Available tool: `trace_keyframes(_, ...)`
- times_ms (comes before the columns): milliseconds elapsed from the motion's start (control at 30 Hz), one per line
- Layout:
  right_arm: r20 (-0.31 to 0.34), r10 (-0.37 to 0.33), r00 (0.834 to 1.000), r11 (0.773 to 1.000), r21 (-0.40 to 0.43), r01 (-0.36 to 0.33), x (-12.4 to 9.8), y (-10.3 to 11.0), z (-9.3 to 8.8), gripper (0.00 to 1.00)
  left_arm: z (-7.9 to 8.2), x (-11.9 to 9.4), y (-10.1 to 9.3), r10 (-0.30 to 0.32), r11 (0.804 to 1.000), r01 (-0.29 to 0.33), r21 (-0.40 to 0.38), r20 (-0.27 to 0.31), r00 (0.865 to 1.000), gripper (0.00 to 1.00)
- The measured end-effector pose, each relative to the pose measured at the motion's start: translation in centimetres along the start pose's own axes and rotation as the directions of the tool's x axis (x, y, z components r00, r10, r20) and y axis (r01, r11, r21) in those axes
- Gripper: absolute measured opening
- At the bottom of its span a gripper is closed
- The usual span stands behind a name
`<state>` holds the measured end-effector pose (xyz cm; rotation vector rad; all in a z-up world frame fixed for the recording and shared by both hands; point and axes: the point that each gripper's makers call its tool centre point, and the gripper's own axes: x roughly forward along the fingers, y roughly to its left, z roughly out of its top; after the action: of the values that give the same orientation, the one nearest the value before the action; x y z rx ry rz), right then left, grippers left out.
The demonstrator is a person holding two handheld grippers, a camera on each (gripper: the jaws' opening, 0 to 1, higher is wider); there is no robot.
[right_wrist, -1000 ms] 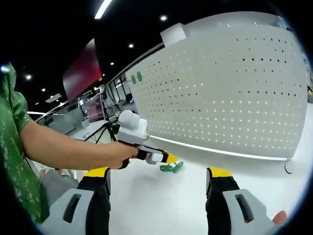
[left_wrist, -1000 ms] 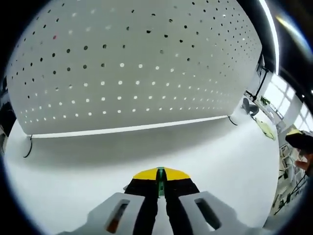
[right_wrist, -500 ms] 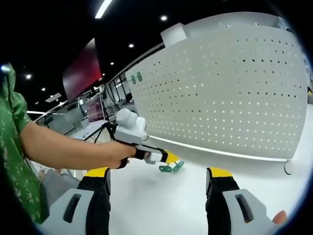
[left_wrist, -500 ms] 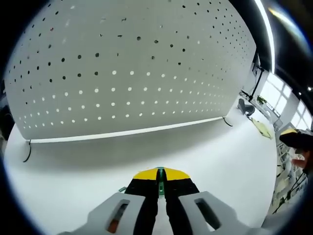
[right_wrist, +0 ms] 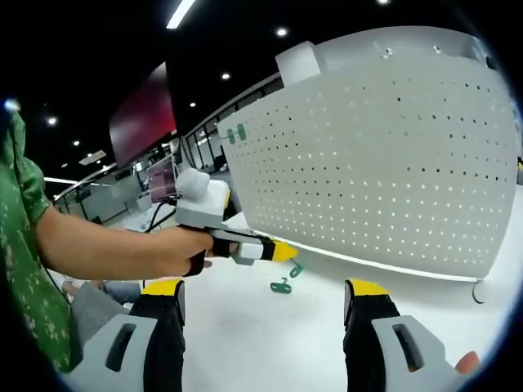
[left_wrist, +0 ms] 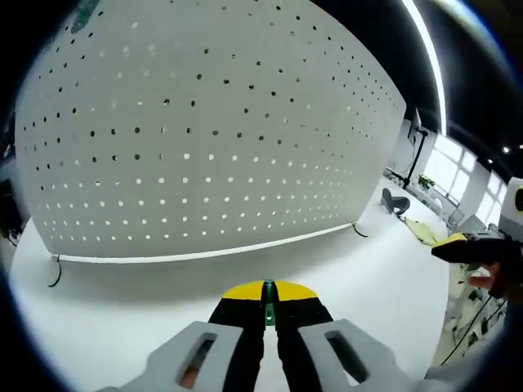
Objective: Insert the hook assembly into the mounting plate slot until the hook locks in place.
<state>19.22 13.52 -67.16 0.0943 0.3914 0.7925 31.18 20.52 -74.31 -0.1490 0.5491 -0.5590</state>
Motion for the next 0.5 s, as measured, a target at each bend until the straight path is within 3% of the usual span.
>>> trace_keyframes(267,0.006,0.005,1.000,0.999,-0.039,-0.004,-0.5,1.1,1.3,0.81,3.2,-3.6,-0.9,-0.023,0.999,0.027,-0.032,0.118,0.993,0.03)
trace_keyframes(500,0.033,0.010,0.999,0.995,-0.101,-0.007,-0.7,2.6,3.8,0.78,6.1,-8.0,-2.8,-0.070,0.995,0.086,-0.055,0.247,0.967,0.03)
